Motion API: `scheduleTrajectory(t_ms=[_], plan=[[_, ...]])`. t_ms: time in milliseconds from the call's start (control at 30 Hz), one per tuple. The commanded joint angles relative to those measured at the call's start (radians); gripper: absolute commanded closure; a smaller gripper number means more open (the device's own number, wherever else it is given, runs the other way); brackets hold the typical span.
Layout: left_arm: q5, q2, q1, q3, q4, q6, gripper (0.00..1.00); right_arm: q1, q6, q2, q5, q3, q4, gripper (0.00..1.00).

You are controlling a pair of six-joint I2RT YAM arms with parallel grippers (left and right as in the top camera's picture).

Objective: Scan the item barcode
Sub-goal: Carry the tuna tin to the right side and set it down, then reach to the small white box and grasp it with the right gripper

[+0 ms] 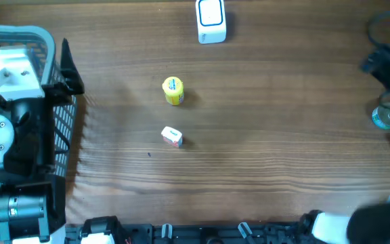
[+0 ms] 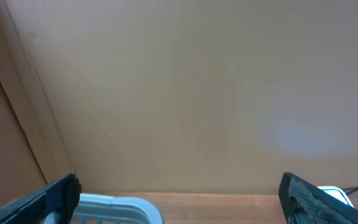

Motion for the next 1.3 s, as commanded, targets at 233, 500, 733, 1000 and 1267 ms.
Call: scheduleTrajectory(t_ms=[233, 500, 733, 1000, 1267], plan=[[0.016, -0.025, 0.003, -0.002, 0.013, -0.01, 0.0, 0.901, -0.372, 0.05, -0.047, 0.013, -0.269, 0.0], [0.016, -0.025, 0.003, -0.002, 0.009, -0.01, 0.0, 1.107, -0.38, 0.327, 0.001, 0.011, -0.238, 0.0], [0.016, -0.025, 0.003, -0.002, 0.009, -0.01, 0.0, 1.322, -0.39, 0.344, 0.212, -0.006, -0.12, 0.0], [0.016, -0.024, 0.003, -0.002, 0.005, -0.01, 0.0, 1.328, -0.394, 0.489, 0.232, -0.006, 0.049, 0.07], [0.016, -0.024, 0.003, -0.002, 0.002, -0.01, 0.0, 1.328, -0.39, 0.49, 0.145, -0.006, 0.105, 0.37]])
